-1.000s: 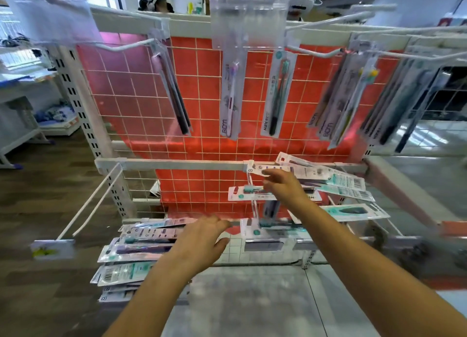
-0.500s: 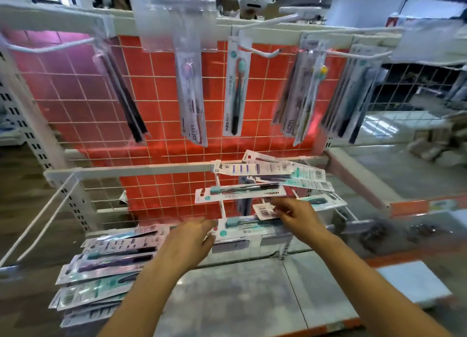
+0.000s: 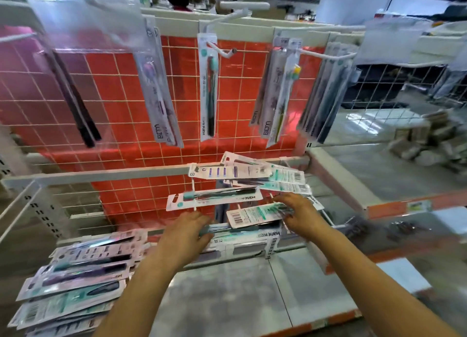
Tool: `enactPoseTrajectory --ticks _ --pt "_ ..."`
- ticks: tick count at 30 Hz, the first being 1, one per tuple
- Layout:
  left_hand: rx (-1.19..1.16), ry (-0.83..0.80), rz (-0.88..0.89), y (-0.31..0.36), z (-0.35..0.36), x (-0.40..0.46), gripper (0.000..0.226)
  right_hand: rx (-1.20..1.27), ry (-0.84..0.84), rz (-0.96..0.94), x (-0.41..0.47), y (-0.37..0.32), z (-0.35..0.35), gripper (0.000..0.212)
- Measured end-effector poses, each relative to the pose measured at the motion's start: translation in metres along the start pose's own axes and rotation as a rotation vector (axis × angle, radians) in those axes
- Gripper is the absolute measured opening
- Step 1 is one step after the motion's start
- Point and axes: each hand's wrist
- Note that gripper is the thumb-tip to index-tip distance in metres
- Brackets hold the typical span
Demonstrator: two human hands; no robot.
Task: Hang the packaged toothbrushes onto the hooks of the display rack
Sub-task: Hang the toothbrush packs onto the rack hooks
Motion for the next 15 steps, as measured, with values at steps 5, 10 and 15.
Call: enactPoseTrajectory --ticks 5,10,15 --pt "0.020 -0.096 -0.070 0.010 0.001 0.007 0.045 -0.034 -0.150 -0.025 0.012 0.009 0.000 0.063" --pt "-0.034 -0.110 -0.121 0.012 0.003 0.012 0.046 -0.016 -0.157 -0.026 0.019 0.022 0.012 0.061" --pt "-0.084 -0.121 -0.148 0.012 0.004 0.013 0.048 -0.085 -0.073 -0.128 0.016 0.026 0.013 0.045"
Point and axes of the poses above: each hand's wrist, its own x-axis towards the middle knuckle, its own z-axis out of the palm, y = z × x, and after that the axes turned 7 degrees about -x, right-handed
